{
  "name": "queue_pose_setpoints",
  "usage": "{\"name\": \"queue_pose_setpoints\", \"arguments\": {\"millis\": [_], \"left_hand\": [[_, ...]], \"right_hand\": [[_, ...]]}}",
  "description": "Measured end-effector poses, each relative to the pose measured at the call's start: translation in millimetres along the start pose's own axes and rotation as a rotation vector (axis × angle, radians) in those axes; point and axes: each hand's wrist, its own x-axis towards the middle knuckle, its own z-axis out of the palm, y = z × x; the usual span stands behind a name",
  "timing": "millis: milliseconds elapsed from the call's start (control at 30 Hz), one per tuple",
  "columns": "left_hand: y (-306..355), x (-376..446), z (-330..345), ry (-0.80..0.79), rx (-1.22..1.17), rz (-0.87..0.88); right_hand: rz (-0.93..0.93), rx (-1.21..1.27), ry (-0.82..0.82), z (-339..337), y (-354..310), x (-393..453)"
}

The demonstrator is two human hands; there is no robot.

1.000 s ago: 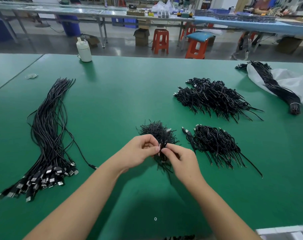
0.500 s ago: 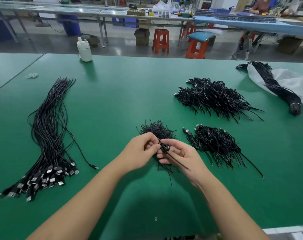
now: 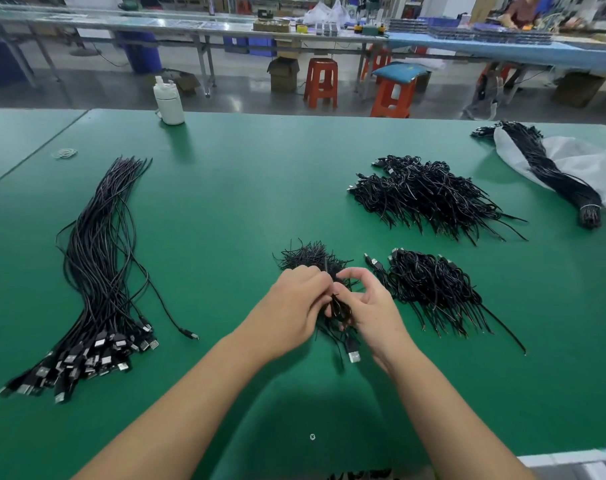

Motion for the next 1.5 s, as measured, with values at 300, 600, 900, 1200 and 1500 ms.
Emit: {"name": "queue_pose_setpoints", "arguments": {"millis": [300,600,900,1200,1500], "left_hand": [[-7.9,1.0,-1.1,0.045,-0.342,-0.409],[-0.3,1.6,3.6,0.115,-0.351,-0.361],[-5.9,-2.0,14.5,0.083,0.165,0.083],[-55.7,-13.3,49.2,0.227,0.151,-0.199],[-126.2,-47.1,62.0,0.110,0.407,-0.565]], "right_hand": [[-0.013,0.053,-0.214,-10.7,-3.7,-3.2],[-0.112,-0.232,-0.092,-6.1,-9.1,-3.7],[0.196,-0.044,-0.208,-11.5,-7.3,3.3],[0.076,-0.716,0.017,-32.5,-5.7,29.6],[0.064,-1.514,0.267,-81.9,-8.6,91.8]]}}
